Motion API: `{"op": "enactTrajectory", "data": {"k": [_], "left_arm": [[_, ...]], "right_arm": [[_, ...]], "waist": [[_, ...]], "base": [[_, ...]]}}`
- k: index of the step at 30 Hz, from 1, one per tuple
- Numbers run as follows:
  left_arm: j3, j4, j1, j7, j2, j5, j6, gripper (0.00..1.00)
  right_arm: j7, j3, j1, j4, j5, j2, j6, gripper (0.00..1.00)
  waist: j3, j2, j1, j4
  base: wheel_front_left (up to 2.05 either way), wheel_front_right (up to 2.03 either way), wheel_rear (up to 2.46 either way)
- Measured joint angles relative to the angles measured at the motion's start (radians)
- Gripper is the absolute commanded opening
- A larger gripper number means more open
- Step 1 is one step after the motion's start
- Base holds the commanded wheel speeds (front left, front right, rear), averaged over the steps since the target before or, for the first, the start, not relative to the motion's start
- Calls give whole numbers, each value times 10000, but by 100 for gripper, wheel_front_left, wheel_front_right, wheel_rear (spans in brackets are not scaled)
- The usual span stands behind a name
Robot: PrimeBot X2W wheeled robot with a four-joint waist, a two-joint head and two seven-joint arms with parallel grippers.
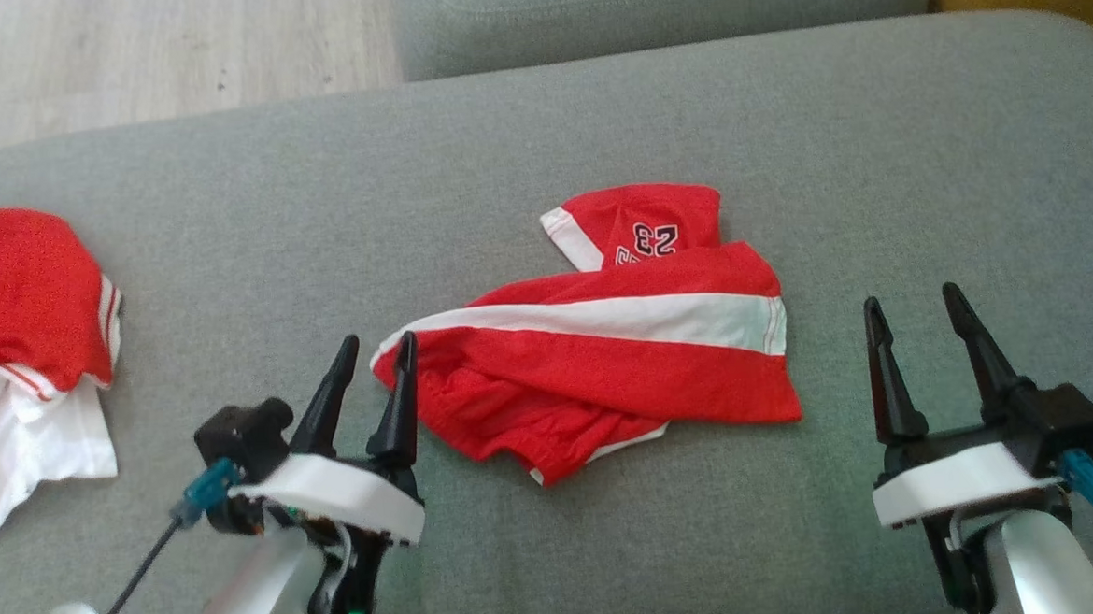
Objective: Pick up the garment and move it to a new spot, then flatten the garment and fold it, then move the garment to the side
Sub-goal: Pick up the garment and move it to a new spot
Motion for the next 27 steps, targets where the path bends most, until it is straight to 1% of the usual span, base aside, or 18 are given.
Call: {"op": "enactTrajectory", "data": {"k": [3, 7, 11, 13, 15, 22, 27], "left_arm": [[146, -291, 333, 0, 27, 182, 52, 100], [663, -842, 1138, 0, 102, 683, 462, 100], [1561, -1592, 1825, -2, 77, 1003, 830, 100], [2107, -1964, 2322, -27, 38, 1599, 1097, 100], [2374, -2105, 2759, -27, -36, 1925, 1231, 100], [3101, -2253, 4014, -27, -244, 2824, 1377, 100], [3340, -2299, 4370, -27, -466, 2995, 1287, 100]], "right_arm": [[0, -59, 88, 23, 2, 0, 0, 100], [0, -153, 414, 44, 2, 2, 0, 100], [0, -203, 609, 59, 4, 6, 0, 100], [0, -242, 677, 59, 86, 6, 0, 100], [0, -199, 839, 65, 217, 6, 0, 100], [0, 73, 1289, 240, 587, 12, 0, 100], [0, 221, 1422, 384, 731, 13, 0, 100]], "waist": [[-205, 0, 0, 78], [-534, 0, 0, 196], [-896, 0, -1, 328], [-1098, 0, -1, 468], [-1203, 0, -1, 567], [-1467, 0, -1, 782], [-1564, 0, 0, 849]], "base": [[0, 0, 0], [0, 0, 0], [0, 0, 0], [0, 0, 0], [0, 0, 0], [0, 0, 0], [0, 0, 0]]}}
